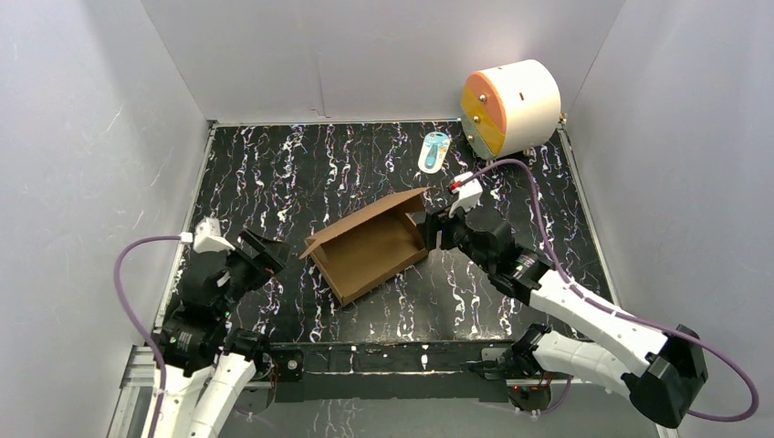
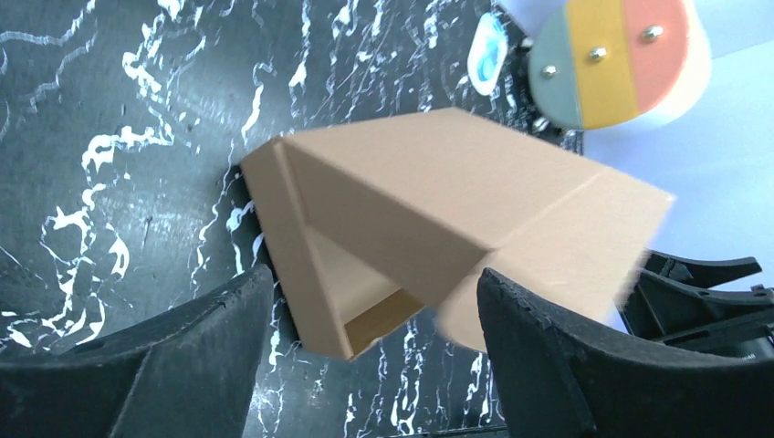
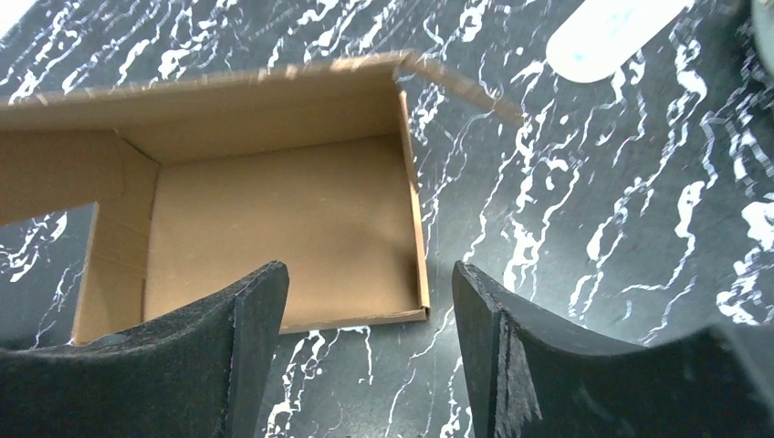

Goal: Fold the paper box

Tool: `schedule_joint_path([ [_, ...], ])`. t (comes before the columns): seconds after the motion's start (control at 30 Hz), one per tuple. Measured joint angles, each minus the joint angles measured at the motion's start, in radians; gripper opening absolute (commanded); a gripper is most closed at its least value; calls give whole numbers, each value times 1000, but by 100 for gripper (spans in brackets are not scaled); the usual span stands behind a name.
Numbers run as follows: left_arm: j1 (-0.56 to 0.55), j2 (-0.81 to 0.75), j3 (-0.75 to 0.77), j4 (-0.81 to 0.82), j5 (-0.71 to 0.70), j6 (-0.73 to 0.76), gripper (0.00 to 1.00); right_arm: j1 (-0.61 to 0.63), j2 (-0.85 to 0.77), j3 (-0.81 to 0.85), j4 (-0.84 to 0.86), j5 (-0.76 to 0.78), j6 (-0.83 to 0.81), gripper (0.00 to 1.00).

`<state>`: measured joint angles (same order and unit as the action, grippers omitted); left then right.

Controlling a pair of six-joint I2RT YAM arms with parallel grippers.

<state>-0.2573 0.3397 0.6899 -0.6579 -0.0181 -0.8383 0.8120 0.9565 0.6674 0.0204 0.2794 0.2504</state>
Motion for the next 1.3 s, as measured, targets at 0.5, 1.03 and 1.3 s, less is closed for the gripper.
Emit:
schedule_joint_path([
  [0.5, 0, 218, 287, 23, 113, 156, 80, 0, 45, 385, -239, -67, -144, 79],
  [1.03, 0, 471, 187, 212, 468, 203, 66, 0, 277, 488, -307, -145, -195, 70],
  [1.3, -13, 475, 66, 217, 513, 199, 64, 0, 258, 364, -318, -159, -178, 69],
])
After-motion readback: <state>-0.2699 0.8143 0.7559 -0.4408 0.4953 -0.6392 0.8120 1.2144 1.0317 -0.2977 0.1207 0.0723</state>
